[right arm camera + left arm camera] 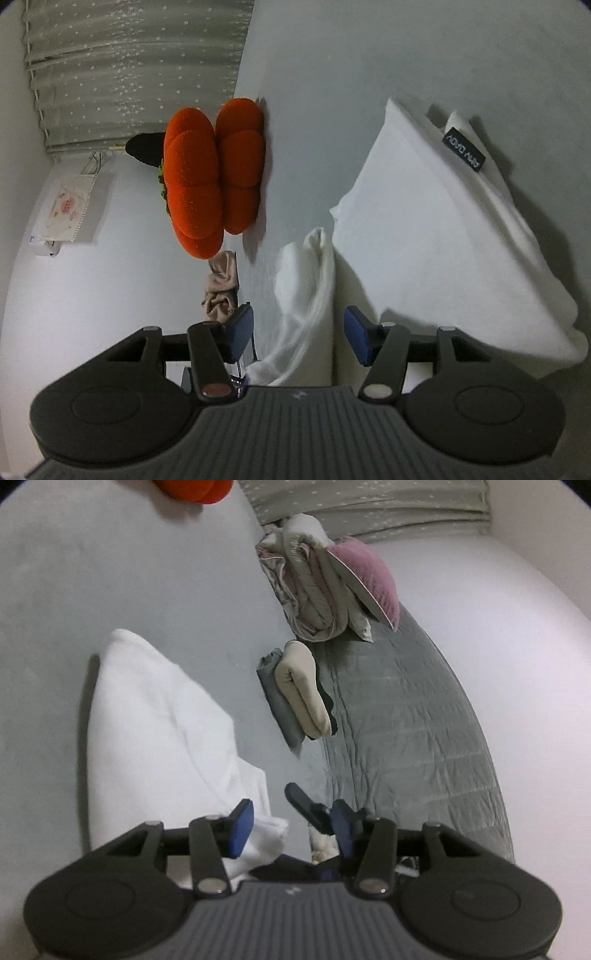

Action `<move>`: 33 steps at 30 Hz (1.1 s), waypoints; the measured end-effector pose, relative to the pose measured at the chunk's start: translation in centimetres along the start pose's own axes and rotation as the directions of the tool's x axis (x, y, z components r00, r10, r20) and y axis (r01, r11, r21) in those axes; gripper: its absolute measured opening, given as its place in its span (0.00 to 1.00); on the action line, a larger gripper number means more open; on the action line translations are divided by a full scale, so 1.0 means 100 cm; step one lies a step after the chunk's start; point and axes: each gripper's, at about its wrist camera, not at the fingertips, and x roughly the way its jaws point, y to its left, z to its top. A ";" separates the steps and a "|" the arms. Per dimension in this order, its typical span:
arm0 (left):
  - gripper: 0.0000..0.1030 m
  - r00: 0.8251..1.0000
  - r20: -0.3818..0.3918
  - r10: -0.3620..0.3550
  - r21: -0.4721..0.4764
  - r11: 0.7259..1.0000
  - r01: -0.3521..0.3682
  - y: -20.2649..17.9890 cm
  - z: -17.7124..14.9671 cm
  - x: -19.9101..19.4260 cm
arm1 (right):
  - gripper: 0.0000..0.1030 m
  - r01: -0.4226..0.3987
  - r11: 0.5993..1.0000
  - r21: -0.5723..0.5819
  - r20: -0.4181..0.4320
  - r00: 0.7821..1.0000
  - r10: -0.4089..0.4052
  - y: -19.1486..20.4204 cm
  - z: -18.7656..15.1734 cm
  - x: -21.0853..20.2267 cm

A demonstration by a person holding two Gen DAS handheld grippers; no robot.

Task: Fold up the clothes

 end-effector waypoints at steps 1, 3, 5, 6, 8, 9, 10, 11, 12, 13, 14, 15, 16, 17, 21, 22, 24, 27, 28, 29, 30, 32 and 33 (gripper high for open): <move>0.46 1.000 0.004 0.010 0.015 1.000 -0.010 0.001 0.000 -0.002 | 0.57 0.005 1.000 -0.009 -0.002 1.000 -0.005 0.002 0.000 0.000; 0.46 0.999 0.022 0.034 0.048 0.998 -0.035 0.004 0.003 -0.007 | 0.57 0.020 0.999 -0.034 -0.005 1.000 -0.021 0.005 -0.002 0.003; 0.45 0.997 0.057 0.059 0.078 0.995 -0.063 0.009 0.007 -0.014 | 0.57 0.036 0.997 -0.062 -0.009 0.999 -0.037 0.008 -0.002 0.008; 0.45 0.995 0.069 0.066 0.088 0.994 -0.072 0.013 0.010 -0.017 | 0.57 0.044 0.996 -0.075 -0.011 0.999 -0.045 0.010 -0.001 0.014; 0.39 0.993 0.092 0.079 0.106 0.990 -0.089 0.020 0.015 -0.022 | 0.58 0.057 0.993 -0.107 -0.014 0.998 -0.059 0.014 0.000 0.020; 0.38 0.991 0.103 0.084 0.098 0.991 -0.094 0.025 0.016 -0.023 | 0.58 0.061 0.990 -0.125 -0.011 0.998 -0.063 0.016 0.001 0.024; 0.37 0.990 0.114 0.087 0.082 0.992 -0.097 0.029 0.018 -0.024 | 0.58 0.066 0.988 -0.143 -0.008 0.998 -0.068 0.018 0.002 0.027; 0.35 0.988 0.124 0.091 0.066 0.993 -0.100 0.034 0.019 -0.025 | 0.58 0.069 0.985 -0.161 -0.007 0.997 -0.071 0.019 0.002 0.030; 0.35 0.987 0.131 0.092 0.055 0.994 -0.100 0.036 0.021 -0.024 | 0.58 0.070 0.981 -0.179 -0.007 0.997 -0.073 0.020 0.001 0.034; 0.35 0.986 0.138 0.091 0.056 0.993 -0.099 0.036 0.022 -0.023 | 0.58 0.073 0.978 -0.197 -0.006 0.997 -0.076 0.022 0.001 0.039; 0.35 0.986 0.141 0.094 0.066 0.992 -0.104 0.035 0.021 -0.021 | 0.58 0.079 0.972 -0.221 -0.005 0.997 -0.082 0.023 -0.001 0.044; 0.35 0.985 0.142 0.098 0.080 0.991 -0.110 0.034 0.021 -0.020 | 0.57 0.088 0.964 -0.251 0.001 0.996 -0.091 0.025 -0.004 0.048; 0.35 0.984 0.147 0.101 0.097 0.989 -0.116 0.033 0.019 -0.019 | 0.55 0.101 0.953 -0.285 0.011 0.995 -0.102 0.028 -0.008 0.051; 0.35 0.983 0.152 0.108 0.106 0.987 -0.124 0.033 0.017 -0.020 | 0.46 0.115 0.941 -0.318 0.022 0.993 -0.114 0.030 -0.013 0.055; 0.36 0.977 0.175 0.125 0.135 0.980 -0.149 0.027 0.013 -0.024 | 0.25 0.155 0.890 -0.428 0.078 0.988 -0.134 0.038 -0.028 0.057; 0.36 0.975 0.183 0.127 0.149 0.977 -0.155 0.024 0.012 -0.025 | 0.23 0.157 0.880 -0.448 0.091 0.987 -0.129 0.040 -0.030 0.055; 0.36 0.971 0.204 0.125 0.188 0.968 -0.164 0.017 0.009 -0.029 | 0.21 0.158 0.860 -0.485 0.120 0.986 -0.113 0.047 -0.035 0.048; 0.36 0.966 0.229 0.119 0.243 0.954 -0.175 0.008 0.005 -0.029 | 0.20 0.161 0.826 -0.540 0.162 0.983 -0.086 0.057 -0.041 0.034; 0.36 0.965 0.235 0.117 0.261 0.949 -0.179 0.004 0.004 -0.028 | 0.20 0.162 0.815 -0.556 0.175 0.982 -0.076 0.060 -0.042 0.029; 0.36 0.965 0.235 0.116 0.277 0.944 -0.180 0.002 0.003 -0.026 | 0.20 0.163 0.807 -0.567 0.187 0.980 -0.067 0.062 -0.042 0.024; 0.36 0.966 0.232 0.114 0.292 0.939 -0.181 -0.001 0.001 -0.024 | 0.20 0.165 0.802 -0.573 0.198 0.978 -0.060 0.063 -0.041 0.019; 0.36 0.969 0.222 0.111 0.321 0.930 -0.180 -0.005 -0.002 -0.018 | 0.20 0.170 0.792 -0.586 0.220 0.974 -0.046 0.065 -0.039 0.010; 0.36 0.971 0.213 0.109 0.333 0.926 -0.177 -0.007 -0.004 -0.014 | 0.20 0.173 0.789 -0.589 0.230 0.972 -0.042 0.065 -0.037 0.006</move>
